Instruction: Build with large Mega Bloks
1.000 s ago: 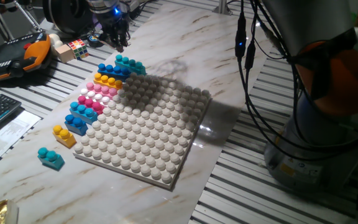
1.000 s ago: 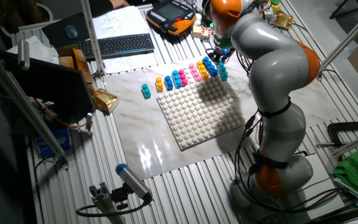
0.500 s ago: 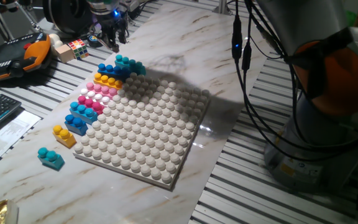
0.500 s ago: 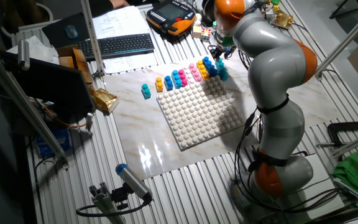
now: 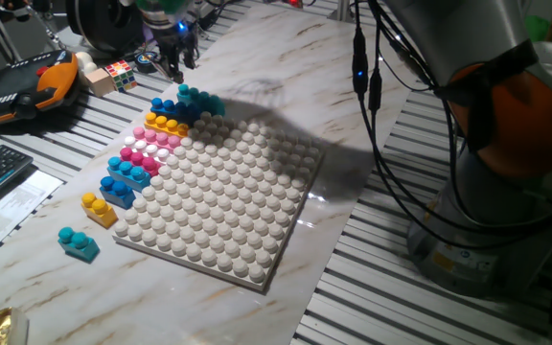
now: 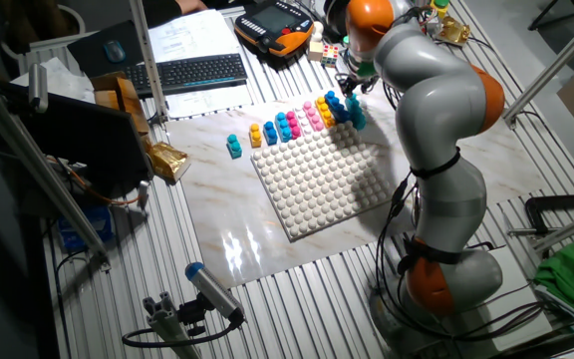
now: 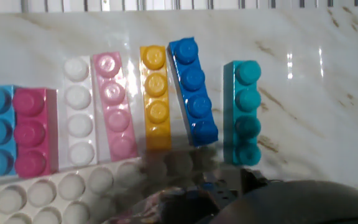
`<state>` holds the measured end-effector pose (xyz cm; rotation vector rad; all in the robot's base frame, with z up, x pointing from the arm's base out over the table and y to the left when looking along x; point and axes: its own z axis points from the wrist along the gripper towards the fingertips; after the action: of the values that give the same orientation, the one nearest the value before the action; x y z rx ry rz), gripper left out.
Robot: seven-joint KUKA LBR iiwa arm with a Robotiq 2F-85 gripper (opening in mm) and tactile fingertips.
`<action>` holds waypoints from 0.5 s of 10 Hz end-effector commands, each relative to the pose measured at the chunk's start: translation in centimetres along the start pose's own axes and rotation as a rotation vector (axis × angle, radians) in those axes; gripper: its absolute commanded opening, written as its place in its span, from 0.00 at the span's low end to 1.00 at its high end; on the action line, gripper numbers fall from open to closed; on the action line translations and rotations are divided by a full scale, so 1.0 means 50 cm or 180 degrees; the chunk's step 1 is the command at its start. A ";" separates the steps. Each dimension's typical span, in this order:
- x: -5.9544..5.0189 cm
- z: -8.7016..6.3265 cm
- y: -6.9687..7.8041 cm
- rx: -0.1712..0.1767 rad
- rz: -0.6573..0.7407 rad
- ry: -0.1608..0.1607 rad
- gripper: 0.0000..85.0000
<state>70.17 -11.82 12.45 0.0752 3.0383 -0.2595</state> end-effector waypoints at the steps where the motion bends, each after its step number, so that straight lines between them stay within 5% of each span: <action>1: 0.000 0.010 -0.003 -0.0014 -0.0005 -0.0004 0.59; 5: 0.014 0.060 -0.015 -0.0101 -0.0018 0.0020 0.60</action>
<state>69.70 -13.01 9.57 0.0650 3.0495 -0.2124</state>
